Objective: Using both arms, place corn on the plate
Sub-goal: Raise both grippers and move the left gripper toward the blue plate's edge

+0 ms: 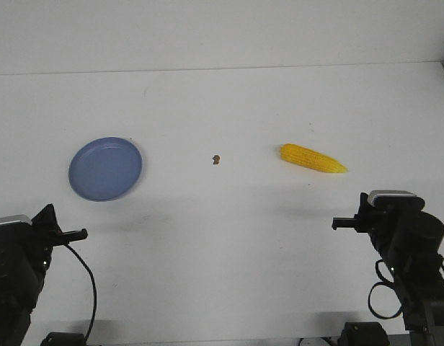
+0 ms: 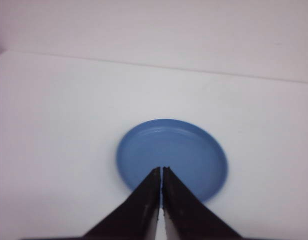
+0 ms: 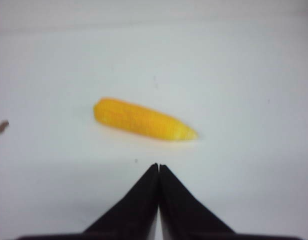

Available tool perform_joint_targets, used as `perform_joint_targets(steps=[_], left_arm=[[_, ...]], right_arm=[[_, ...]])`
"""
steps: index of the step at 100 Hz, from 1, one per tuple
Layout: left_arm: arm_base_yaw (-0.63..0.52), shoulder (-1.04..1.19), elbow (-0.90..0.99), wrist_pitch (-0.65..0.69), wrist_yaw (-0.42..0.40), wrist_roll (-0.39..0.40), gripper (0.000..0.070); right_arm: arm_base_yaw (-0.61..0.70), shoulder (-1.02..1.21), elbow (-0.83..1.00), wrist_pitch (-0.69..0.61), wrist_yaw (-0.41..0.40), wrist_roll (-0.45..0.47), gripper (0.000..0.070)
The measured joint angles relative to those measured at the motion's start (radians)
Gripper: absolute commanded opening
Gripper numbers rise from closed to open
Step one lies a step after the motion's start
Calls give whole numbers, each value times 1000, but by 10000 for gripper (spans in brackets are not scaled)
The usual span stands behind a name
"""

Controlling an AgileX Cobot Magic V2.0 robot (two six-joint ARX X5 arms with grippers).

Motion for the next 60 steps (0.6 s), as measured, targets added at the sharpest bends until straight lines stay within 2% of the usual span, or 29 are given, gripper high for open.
perform_joint_targets(steps=[21, 60], left_arm=[[0, 157, 177, -216, 0, 0, 15], [0, 222, 195, -260, 0, 0, 15]], right_arm=[[0, 71, 44, -63, -63, -11, 1], [0, 65, 45, -64, -75, -14, 1]])
